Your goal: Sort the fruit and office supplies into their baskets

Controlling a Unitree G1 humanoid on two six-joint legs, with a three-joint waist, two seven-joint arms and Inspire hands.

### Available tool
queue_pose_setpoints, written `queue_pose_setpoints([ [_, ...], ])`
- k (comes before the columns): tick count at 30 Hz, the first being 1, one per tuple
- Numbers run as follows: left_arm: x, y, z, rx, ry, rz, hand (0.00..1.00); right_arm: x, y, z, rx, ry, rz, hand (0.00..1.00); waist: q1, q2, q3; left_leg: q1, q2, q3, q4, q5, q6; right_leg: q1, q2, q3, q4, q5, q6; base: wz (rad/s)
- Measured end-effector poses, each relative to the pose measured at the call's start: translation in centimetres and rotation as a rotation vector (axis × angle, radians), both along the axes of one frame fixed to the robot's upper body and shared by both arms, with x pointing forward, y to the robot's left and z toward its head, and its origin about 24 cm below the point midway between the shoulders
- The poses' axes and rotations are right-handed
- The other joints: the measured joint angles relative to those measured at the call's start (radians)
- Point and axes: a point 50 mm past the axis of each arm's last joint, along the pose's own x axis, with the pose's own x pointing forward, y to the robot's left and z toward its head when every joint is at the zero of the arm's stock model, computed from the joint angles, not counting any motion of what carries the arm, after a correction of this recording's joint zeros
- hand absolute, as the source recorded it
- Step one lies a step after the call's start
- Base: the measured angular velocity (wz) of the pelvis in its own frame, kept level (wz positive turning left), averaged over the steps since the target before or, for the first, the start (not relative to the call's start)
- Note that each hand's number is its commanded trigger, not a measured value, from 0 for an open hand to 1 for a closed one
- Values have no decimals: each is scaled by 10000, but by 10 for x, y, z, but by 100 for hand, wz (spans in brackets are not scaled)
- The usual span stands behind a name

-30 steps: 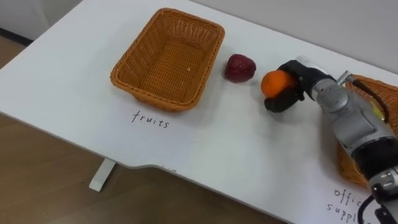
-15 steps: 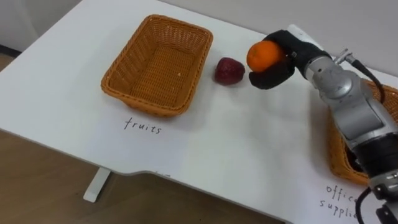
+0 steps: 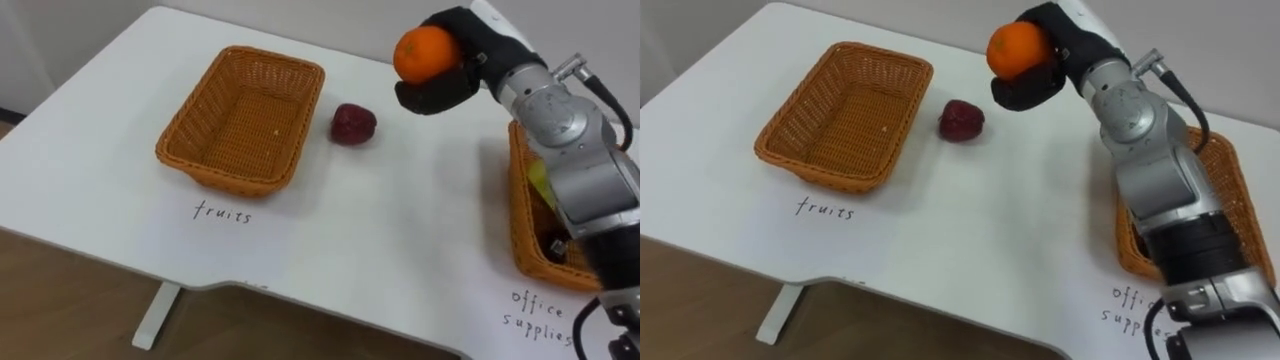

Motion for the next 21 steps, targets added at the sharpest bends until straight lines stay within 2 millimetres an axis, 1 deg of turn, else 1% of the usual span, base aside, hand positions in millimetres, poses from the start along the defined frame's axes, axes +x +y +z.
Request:
queue_pose_setpoints([
  [5, -3, 1, 0, 46, 85, 3, 0, -4, 9, 9, -59, -116, 567, 100, 59, -60, -4, 52, -6, -8, -34, 21, 1, 37, -9, -12, -9, -2, 3, 0],
  [8, 3, 2, 1, 91, -130, -25, 0, -7, 14, 16, -169, -411, 840, 100, 122, -161, -1, 40, -17, -8, -87, 48, -5, 41, -5, -8, -106, -3, 3, 0],
  [12, 8, 2, 2, 108, -316, -79, 0, -11, 20, 23, -295, -762, 1071, 100, 242, -199, 0, 39, -34, -14, -125, 59, 0, 39, -23, -21, -119, -10, 15, 1],
  [16, 11, 2, 3, 101, -456, -136, 0, -12, 21, 25, -290, -848, 1128, 100, 295, -211, 0, -72, -114, -284, -118, 71, 17, 65, -63, -236, -120, -39, 61, 18],
  [21, 11, 2, 3, -99, -544, -197, 0, -13, 24, 24, -427, -770, 1116, 100, 528, -234, 27, -6, -161, -495, -126, 70, 19, 190, -89, -487, -109, -72, 111, 15],
])
